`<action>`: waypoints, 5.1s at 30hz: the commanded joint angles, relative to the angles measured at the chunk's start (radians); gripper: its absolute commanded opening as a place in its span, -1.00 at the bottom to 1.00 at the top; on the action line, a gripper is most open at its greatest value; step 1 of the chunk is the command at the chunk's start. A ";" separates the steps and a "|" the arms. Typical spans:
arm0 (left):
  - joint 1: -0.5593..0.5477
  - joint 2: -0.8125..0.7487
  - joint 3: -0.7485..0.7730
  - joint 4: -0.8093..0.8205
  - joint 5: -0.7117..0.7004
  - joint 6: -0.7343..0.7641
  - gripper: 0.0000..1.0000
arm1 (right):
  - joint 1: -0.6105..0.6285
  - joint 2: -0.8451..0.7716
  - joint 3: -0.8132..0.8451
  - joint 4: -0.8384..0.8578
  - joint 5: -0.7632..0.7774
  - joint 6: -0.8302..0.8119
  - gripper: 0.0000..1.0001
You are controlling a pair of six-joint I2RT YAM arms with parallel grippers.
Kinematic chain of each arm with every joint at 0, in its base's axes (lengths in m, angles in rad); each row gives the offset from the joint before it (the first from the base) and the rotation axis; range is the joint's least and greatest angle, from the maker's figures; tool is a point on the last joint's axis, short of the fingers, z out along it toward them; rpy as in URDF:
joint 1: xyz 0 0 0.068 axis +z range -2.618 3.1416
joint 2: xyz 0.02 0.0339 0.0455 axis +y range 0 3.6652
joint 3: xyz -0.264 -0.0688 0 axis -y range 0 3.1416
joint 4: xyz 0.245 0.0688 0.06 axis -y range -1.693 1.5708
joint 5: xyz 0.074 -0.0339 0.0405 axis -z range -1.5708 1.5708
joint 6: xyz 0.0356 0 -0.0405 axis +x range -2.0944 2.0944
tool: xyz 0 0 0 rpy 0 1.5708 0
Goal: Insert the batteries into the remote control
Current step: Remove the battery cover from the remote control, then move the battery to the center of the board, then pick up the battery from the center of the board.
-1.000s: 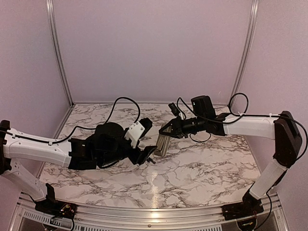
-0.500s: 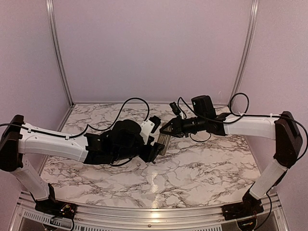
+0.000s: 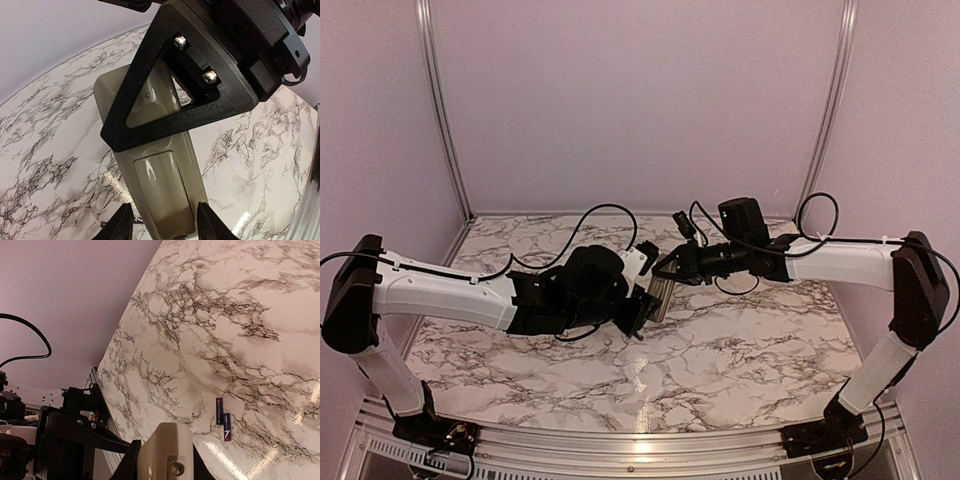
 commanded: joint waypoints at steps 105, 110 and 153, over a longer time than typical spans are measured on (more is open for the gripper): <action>0.153 0.356 0.144 -0.276 -0.087 -0.314 -0.25 | -0.182 0.002 -0.163 0.039 -0.071 -0.151 -1.00; 0.154 0.356 0.135 -0.289 -0.085 -0.308 -0.29 | -0.182 0.006 -0.165 0.038 -0.069 -0.153 -1.00; 0.116 0.041 -0.150 -0.181 0.301 0.387 0.03 | -0.182 -0.084 -0.250 0.099 -0.157 -0.196 -1.00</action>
